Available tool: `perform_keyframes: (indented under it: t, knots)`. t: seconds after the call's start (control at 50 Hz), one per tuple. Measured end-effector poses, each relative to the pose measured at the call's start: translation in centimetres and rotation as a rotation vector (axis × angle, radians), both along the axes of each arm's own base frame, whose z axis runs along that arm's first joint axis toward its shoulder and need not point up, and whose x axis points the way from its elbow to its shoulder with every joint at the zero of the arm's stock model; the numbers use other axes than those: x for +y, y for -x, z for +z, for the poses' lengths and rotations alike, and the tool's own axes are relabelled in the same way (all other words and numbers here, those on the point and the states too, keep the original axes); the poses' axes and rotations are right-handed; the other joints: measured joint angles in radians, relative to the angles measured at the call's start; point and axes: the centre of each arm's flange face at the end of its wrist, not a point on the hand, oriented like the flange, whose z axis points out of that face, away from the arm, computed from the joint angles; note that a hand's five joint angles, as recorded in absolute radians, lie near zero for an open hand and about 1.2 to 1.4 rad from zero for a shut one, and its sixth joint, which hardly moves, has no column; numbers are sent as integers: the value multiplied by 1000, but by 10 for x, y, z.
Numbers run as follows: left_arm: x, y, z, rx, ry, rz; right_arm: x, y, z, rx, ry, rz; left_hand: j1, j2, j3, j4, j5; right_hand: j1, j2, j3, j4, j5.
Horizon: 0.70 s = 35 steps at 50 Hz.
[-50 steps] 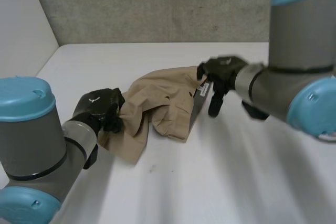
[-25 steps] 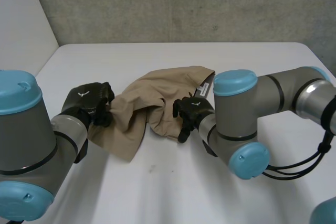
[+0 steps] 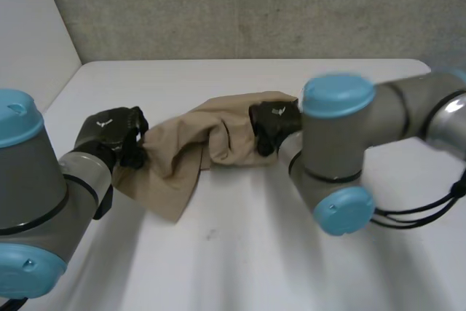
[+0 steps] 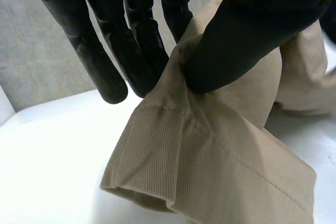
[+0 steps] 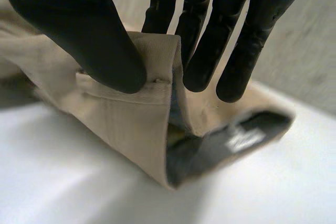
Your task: Fold the shorts.
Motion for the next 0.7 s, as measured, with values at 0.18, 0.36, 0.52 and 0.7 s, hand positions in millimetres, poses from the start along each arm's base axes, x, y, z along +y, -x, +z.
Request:
perform_keyframes:
  t: [0.18, 0.36, 0.52, 0.7]
  knots:
    - [5, -12, 43, -69, 156, 0, 13, 52, 104, 195, 217, 9, 0, 0, 0, 0, 0, 0, 0, 0, 0, 9]
    - [31, -18, 77, -292, 309, -66, 52, 98, 165, 400, 281, 24, 0, 0, 0, 0, 0, 0, 0, 0, 0, 9]
    - [58, -14, 73, -366, 267, -198, 79, 114, 168, 436, 240, 42, 0, 0, 0, 0, 0, 0, 0, 0, 0, 9]
    - [63, -10, 22, -418, 75, -286, 75, 116, 106, 546, 64, 85, 0, 1, 0, 0, 0, 0, 0, 0, 0, 9]
